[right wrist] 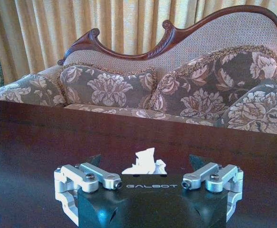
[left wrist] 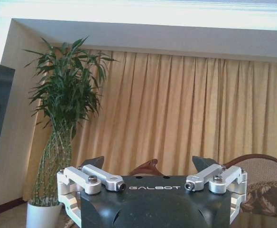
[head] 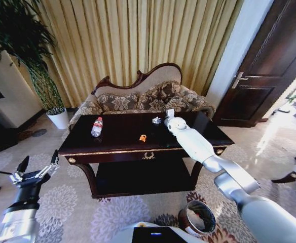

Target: Move to the front of the table and place the trash on the table into the trash bin.

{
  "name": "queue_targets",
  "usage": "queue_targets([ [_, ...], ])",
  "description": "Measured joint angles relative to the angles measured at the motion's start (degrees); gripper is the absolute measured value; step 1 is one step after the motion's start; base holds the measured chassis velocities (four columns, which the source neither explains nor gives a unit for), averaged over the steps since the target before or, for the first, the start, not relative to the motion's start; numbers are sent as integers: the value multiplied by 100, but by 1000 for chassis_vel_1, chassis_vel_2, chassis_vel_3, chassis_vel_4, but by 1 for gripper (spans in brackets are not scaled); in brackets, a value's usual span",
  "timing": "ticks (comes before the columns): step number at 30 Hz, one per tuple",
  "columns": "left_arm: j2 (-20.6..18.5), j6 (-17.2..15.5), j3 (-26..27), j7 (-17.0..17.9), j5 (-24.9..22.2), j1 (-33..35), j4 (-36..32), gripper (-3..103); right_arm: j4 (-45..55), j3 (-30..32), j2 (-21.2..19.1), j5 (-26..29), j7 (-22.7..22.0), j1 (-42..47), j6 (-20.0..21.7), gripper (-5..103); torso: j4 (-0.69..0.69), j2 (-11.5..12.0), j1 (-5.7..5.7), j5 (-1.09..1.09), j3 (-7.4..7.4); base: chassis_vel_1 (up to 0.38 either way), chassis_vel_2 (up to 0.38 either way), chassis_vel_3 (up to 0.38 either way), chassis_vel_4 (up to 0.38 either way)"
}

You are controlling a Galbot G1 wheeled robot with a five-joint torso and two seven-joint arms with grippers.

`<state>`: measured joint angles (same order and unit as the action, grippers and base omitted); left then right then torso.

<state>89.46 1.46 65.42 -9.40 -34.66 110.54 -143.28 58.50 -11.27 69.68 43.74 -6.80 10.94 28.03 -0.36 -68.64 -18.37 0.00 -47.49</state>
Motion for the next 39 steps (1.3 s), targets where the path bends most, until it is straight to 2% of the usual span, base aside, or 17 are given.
queue_targets([
  [10, -45, 16, 10, -11, -41, -81, 72, 100, -101, -31, 29, -15, 0, 14, -34, 99, -1, 0, 0, 0, 0, 0, 0, 0, 0],
  [13, -44, 16, 10, -11, -54, -90, 77, 100, -176, -95, -13, -120, 0, 64, -198, 86, -1, 0, 0, 0, 0, 0, 0, 0, 0],
  [14, -44, 16, 10, -11, -54, -90, 77, 100, -176, -95, -13, -120, 0, 64, -198, 86, -1, 0, 0, 0, 0, 0, 0, 0, 0],
  [16, -69, 17, 37, -12, -111, -90, 84, 100, -194, -104, -35, -181, 0, 96, -255, 76, -2, 0, 0, 0, 0, 0, 0, 0, 0],
  [17, -69, 17, 37, -12, -111, -90, 84, 100, -194, -104, -35, -181, 0, 96, -255, 76, -2, 0, 0, 0, 0, 0, 0, 0, 0],
  [20, -137, 17, 128, -33, -174, -88, 99, 100, -161, -93, -55, -190, 0, 138, -264, 65, -1, 1, 0, 0, 0, 0, 0, 0, 0],
  [21, -137, 17, 128, -33, -174, -88, 99, 100, -161, -93, -55, -190, 0, 138, -264, 65, -1, 1, 0, 0, 0, 0, 0, 0, 0],
  [25, -159, 22, 200, -50, -226, -65, 96, 100, -68, -64, -88, -191, 0, 175, -266, 43, -1, 0, 0, 0, 0, 0, 0, 0, 0],
  [26, -159, 22, 200, -50, -226, -65, 96, 100, -68, -64, -88, -191, 0, 175, -266, 43, -1, 0, 0, 0, 0, 0, 0, 0, 0],
  [28, -147, 41, 206, -74, -226, -45, 93, 100, 5, -22, -104, -181, 0, 205, -267, 33, -1, 0, 0, 0, 0, 0, 0, 0, 0],
  [29, -147, 41, 206, -74, -226, -45, 93, 100, 5, -22, -104, -181, 0, 205, -267, 33, -1, 0, 0, 0, 0, 0, 0, 0, 0],
  [32, -134, 72, 213, -108, -227, -14, 89, 100, 265, 111, -161, -105, 0, 302, -249, 16, -1, 0, 0, 0, 0, 0, 0, 0, 0],
  [33, -134, 72, 213, -108, -227, -14, 89, 100, 265, 111, -161, -105, 0, 302, -249, 16, -1, 0, 0, 0, 0, 0, 0, 0, 0],
  [36, -136, 82, 216, -108, -229, -11, 75, 100, 678, 346, -227, 2, 0, 428, -150, 5, 0, 0, 0, 0, 0, 0, 0, 0, 0],
  [39, -157, 82, 209, -89, -240, -24, 62, 100, 1203, 630, -346, 62, 0, 600, -53, 1, 0, 0, 0, -1, 0, 0, 0, 0, 0],
])
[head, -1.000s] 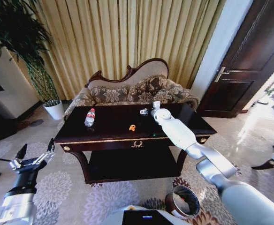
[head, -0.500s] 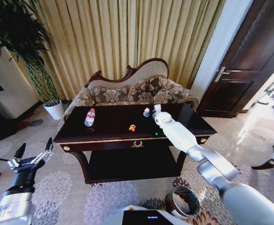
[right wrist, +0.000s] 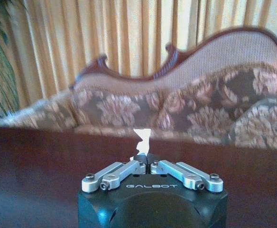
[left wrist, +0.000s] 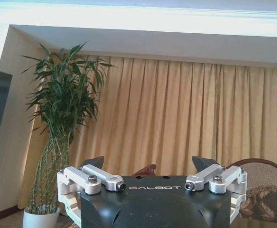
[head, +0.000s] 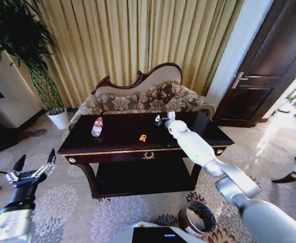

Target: Move to the front of the table and place the trash on the table into the trash bin.

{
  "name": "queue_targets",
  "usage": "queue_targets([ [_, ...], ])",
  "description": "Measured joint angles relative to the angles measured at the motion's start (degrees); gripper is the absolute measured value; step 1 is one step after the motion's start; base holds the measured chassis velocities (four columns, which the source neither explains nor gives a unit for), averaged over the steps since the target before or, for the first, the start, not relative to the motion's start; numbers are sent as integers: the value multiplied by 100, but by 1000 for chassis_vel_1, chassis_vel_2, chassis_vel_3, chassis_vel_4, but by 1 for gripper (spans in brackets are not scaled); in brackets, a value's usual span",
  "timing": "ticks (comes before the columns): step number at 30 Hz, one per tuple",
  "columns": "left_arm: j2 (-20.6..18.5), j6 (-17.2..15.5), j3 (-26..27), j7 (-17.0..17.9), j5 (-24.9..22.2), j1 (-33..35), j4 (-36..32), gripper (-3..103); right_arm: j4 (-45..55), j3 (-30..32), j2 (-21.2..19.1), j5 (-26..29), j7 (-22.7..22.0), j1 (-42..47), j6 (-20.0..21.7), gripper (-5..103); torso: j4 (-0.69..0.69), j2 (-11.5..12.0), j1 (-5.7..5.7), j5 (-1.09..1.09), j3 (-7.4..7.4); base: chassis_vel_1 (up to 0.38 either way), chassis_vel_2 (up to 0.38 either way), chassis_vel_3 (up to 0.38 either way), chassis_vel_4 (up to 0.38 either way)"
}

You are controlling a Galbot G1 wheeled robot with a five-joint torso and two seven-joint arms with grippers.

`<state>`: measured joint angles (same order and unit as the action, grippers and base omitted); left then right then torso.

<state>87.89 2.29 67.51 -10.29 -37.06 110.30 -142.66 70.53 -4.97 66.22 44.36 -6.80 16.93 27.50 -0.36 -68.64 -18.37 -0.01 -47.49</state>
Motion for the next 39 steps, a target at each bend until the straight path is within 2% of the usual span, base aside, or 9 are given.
queue_targets([
  [3, -91, -12, -33, 26, -5, -31, -11, 100, 915, 576, -261, 43, 0, 281, 111, 0, -2, 0, 0, 0, 0, 0, 0, 0, 0],
  [4, -91, -12, -33, 26, -5, -31, -11, 100, 915, 576, -261, 43, 0, 281, 111, 0, -2, 0, 0, 0, 0, 0, 0, 0, 0],
  [6, -177, -30, -55, 48, -7, -63, -13, 100, 1541, 1143, -472, 66, 0, 492, 150, 0, -1, -1, 0, 1, 1, 0, 0, 0, 0],
  [9, -214, -37, -67, 60, -10, -85, 0, 100, 1727, 1334, -573, 49, 0, 593, 124, 0, -2, -1, 0, 1, 1, 0, 0, 0, 0],
  [12, -326, -44, -123, 109, -23, -154, 130, 100, 2244, 1868, -991, 25, -1, 1082, -61, 0, -2, -1, 0, 0, 1, 0, 0, 0, 0],
  [17, -573, -114, -170, 182, -101, -241, 233, 100, 2701, 2368, -1258, 38, -1, 1788, -109, 0, -1, 0, 0, 0, 1, 0, 0, 0, 0],
  [23, -891, -194, -172, 278, -226, -344, 337, 100, 3321, 3059, -1399, -14, -1, 2647, -82, 0, -3, -1, 0, 0, 1, 0, 0, 0, 0],
  [29, -1068, -195, -167, 291, -294, -353, 460, 100, 3753, 3459, -1410, 17, -1, 2977, -11, 0, 0, 0, -1, 2, 0, 9, -3, -10, 10],
  [39, -1248, -193, -221, 273, -320, -334, 527, 100, 3901, 3540, -1322, -114, -1, 3348, -41, 0, -1, 0, -2, 0, -1, 129, -122, -132, 127],
])
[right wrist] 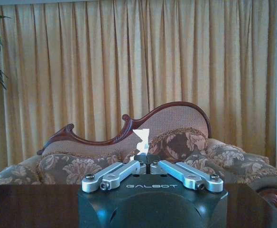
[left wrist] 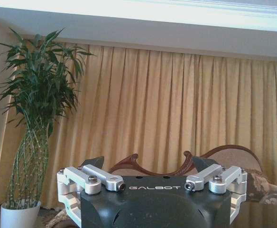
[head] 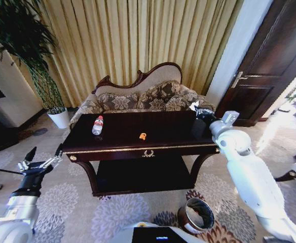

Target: Move to the front of the table and place the trash on the table into the trash bin.

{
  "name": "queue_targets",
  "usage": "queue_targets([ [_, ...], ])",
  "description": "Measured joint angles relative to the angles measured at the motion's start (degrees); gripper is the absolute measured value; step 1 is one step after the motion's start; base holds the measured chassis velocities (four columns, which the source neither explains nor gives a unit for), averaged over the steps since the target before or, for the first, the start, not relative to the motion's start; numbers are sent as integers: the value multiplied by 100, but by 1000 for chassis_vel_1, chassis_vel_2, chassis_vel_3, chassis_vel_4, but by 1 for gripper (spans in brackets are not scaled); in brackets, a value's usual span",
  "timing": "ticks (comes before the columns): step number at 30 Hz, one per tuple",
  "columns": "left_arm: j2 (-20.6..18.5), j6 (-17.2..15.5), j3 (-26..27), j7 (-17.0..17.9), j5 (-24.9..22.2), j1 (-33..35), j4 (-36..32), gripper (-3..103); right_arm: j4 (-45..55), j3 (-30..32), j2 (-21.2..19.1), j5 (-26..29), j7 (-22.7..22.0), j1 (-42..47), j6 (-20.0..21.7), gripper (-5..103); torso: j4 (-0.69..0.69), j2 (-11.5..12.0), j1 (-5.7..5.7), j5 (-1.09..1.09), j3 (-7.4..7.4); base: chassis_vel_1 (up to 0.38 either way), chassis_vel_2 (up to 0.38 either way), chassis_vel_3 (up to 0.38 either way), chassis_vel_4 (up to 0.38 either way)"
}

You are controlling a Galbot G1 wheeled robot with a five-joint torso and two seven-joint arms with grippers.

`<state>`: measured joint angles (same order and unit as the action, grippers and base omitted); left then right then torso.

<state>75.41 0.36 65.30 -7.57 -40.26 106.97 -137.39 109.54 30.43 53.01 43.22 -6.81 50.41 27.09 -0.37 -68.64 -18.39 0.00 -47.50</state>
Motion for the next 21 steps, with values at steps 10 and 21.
queue_targets([
  [10, -76, 19, 24, -22, -24, 34, 13, 100, 18, 24, 103, -91, 0, 103, -14, 0, 0, -3, 5, 2, 3, 260, -266, -247, 253],
  [21, -20, 23, -50, -45, -9, 10, 19, 100, -990, -39, 502, -1049, 1, 1018, -113, 0, 0, -3, 5, -1, 2, 125, -137, -130, 125],
])
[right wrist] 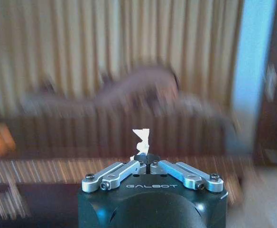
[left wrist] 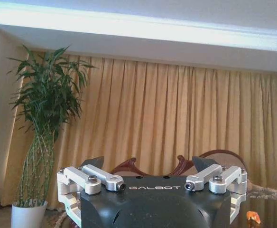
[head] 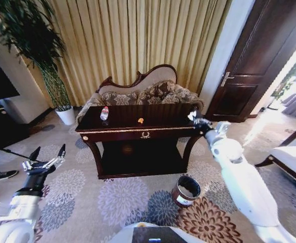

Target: Move to the front of the table and place the trash on the table into the trash bin.

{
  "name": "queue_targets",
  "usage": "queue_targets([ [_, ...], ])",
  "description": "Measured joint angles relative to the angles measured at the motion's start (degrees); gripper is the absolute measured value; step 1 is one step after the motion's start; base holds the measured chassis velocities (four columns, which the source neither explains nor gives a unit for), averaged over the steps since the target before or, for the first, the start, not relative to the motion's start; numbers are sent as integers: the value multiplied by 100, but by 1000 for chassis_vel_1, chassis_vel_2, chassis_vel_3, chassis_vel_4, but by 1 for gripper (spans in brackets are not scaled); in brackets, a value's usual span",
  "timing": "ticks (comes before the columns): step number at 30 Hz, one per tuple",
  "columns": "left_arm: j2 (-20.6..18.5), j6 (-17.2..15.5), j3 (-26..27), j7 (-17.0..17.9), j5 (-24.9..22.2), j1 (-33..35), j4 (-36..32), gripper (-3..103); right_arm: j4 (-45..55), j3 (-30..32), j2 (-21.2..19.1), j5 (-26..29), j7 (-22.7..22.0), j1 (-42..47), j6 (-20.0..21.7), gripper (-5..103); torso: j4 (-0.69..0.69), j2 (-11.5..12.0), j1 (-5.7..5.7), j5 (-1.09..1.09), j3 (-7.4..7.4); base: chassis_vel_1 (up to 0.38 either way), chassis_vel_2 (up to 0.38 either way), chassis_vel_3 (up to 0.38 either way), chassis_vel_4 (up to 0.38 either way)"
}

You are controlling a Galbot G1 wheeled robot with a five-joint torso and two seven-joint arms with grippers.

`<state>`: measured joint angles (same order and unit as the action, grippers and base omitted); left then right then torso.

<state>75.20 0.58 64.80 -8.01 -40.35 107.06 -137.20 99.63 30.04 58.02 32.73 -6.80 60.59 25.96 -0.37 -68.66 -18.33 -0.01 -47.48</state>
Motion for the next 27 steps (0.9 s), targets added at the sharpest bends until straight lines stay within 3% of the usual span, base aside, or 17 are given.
queue_targets([
  [4, 14, 2, -11, -13, 1, -38, 2, 100, -1169, -77, 419, -545, -1, 427, -163, 0, -3, 7, -10, -3, -4, 0, 0, 0, 0],
  [10, 37, 5, -25, -71, 8, -45, -9, 100, -1871, -36, 677, -1029, 0, 603, -323, 0, 0, 5, -9, 1, -2, 0, 0, 0, 0],
  [15, 131, 105, -25, -220, 24, -11, 89, 100, -3099, -32, 981, -1835, 0, 545, -807, 0, 0, 1, -2, 1, 0, 0, 0, 0, 0],
  [23, 171, 136, 24, -239, 24, 10, 119, 100, -4108, -248, 1084, -2009, 0, 315, -1360, 0, -1, 2, -4, 3, -1, 0, 0, 0, 0],
  [27, 187, 136, 22, -240, 29, 26, 97, 100, -4154, -275, 1147, -1954, -1, 235, -1418, 0, 0, 2, -4, 2, 0, 0, 0, 0, 0],
])
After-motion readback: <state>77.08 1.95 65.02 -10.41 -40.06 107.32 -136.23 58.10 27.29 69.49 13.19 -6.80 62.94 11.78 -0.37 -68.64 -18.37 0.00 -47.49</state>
